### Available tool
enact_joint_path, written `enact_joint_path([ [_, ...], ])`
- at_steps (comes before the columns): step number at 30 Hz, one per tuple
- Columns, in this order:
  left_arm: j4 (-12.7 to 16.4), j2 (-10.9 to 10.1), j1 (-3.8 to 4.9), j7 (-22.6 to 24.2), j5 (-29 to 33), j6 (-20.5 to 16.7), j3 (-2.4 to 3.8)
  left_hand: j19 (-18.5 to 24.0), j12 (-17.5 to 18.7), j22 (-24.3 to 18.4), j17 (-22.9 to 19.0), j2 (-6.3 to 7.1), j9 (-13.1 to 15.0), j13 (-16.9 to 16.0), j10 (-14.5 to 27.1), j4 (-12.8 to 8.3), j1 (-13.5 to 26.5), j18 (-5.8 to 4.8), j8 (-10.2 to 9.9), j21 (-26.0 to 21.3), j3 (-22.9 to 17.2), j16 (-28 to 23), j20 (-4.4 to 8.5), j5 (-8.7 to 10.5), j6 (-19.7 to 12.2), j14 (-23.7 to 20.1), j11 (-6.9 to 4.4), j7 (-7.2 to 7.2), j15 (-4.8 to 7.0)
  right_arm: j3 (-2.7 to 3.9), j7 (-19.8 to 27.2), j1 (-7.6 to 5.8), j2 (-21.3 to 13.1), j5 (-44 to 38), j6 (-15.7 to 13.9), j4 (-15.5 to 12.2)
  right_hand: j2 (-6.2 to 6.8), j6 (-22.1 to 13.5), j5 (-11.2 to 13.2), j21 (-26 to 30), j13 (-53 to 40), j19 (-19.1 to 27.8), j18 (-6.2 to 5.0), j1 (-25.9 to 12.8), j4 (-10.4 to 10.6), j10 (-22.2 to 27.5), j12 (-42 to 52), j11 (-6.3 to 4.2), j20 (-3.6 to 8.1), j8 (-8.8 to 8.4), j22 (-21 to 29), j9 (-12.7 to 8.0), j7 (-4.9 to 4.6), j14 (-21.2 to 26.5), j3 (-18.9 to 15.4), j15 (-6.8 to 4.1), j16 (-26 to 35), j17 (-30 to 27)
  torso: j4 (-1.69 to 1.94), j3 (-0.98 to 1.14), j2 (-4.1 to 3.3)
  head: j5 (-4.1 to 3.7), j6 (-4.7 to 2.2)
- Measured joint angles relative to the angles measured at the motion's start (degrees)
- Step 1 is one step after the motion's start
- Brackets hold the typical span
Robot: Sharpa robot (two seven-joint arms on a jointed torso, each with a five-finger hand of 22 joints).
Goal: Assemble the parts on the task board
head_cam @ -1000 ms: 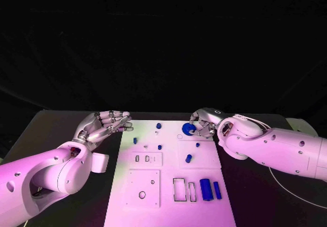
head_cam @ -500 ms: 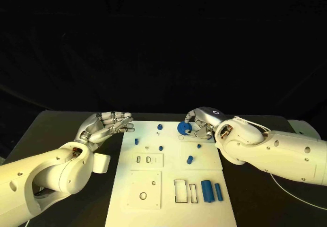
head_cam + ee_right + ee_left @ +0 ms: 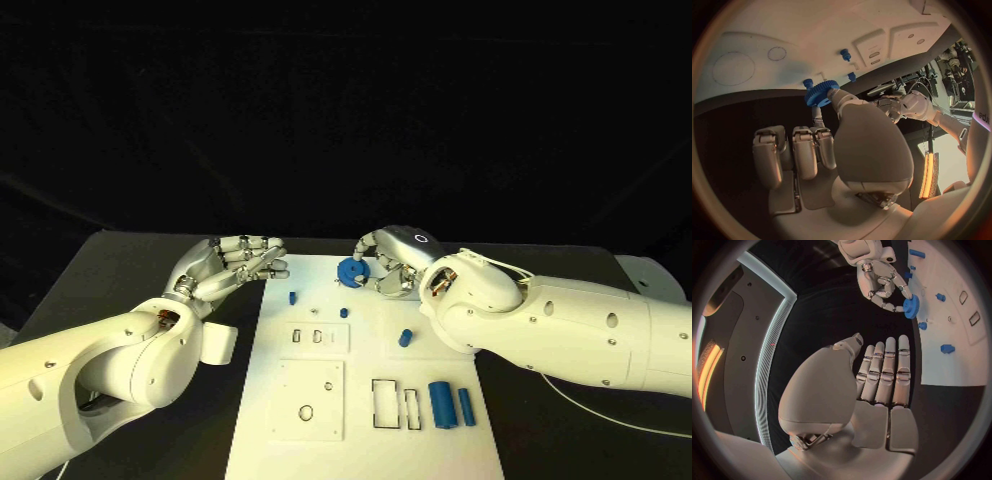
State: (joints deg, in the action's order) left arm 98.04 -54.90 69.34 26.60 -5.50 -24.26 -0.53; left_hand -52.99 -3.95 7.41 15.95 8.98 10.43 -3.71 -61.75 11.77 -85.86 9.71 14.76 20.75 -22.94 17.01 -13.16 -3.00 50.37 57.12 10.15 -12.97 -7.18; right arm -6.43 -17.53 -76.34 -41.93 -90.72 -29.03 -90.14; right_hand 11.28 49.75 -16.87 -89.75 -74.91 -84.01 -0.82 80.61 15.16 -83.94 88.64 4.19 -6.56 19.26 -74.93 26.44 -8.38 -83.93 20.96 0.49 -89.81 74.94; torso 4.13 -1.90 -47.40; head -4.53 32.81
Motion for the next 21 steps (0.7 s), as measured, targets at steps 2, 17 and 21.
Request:
enact_joint_path([
  [2, 0.0, 0.0, 0.00, 0.0, 0.0, 0.0, 0.00, 0.0, 0.0, 0.0, 0.0, 0.00, 0.0, 0.0, 0.0, 0.0, 0.0, 0.00, -0.2, 0.0, 0.0, -0.2, 0.00, 0.00, 0.0, 0.0, 0.00, 0.00, 0.00, -0.05, -0.1, 0.14, 1.0, -0.1, 0.0, 0.7, 0.00, 0.0, 0.0, 0.0, 0.0, 0.0, 0.00, 0.0, 0.1, 0.0, 0.0, 0.00, 0.00, 0.00, 0.0, 0.0, 0.00, 0.0, 0.1, 0.00, 0.0, 0.0, 0.02, -0.02, -0.02, 0.08, 0.06],
  [17, 0.0, 0.1, 0.00, -0.1, 0.0, 0.2, 0.00, 0.0, 0.0, 0.0, 0.1, 0.00, 0.0, 0.0, 0.0, 0.0, 0.0, 0.00, -0.3, 0.0, 0.0, -0.2, 0.00, 0.00, 0.0, 0.0, 0.00, 0.00, 0.00, -0.47, -0.1, 1.89, 7.1, -0.5, 0.0, 6.7, -0.11, 0.0, 0.0, 0.0, 0.0, 0.0, 0.00, -0.5, 0.1, 0.0, 0.0, 0.00, 0.00, -0.05, 0.0, 0.0, 0.00, 0.0, 0.4, 0.00, 0.0, 0.0, -0.05, 0.06, -0.06, 0.49, 0.44],
  [21, 0.0, 0.2, 0.00, -0.1, 0.0, 0.2, 0.00, 0.0, 0.0, 0.0, 0.1, 0.00, 0.0, 0.0, 0.0, 0.0, 0.0, 0.00, -0.3, 0.0, 0.0, -0.2, 0.00, 0.00, 0.0, 0.0, 0.00, 0.00, 0.00, -0.42, -0.1, 1.98, 8.3, -0.7, 0.1, 8.1, -0.06, 0.0, 0.1, 0.0, 0.0, 0.0, 0.00, -0.6, 0.1, 0.0, 0.0, 0.00, 0.00, -0.29, 0.0, 0.0, 0.00, 0.0, 0.4, 0.00, 0.0, 0.0, -0.04, 0.08, -0.05, 0.52, 0.50],
])
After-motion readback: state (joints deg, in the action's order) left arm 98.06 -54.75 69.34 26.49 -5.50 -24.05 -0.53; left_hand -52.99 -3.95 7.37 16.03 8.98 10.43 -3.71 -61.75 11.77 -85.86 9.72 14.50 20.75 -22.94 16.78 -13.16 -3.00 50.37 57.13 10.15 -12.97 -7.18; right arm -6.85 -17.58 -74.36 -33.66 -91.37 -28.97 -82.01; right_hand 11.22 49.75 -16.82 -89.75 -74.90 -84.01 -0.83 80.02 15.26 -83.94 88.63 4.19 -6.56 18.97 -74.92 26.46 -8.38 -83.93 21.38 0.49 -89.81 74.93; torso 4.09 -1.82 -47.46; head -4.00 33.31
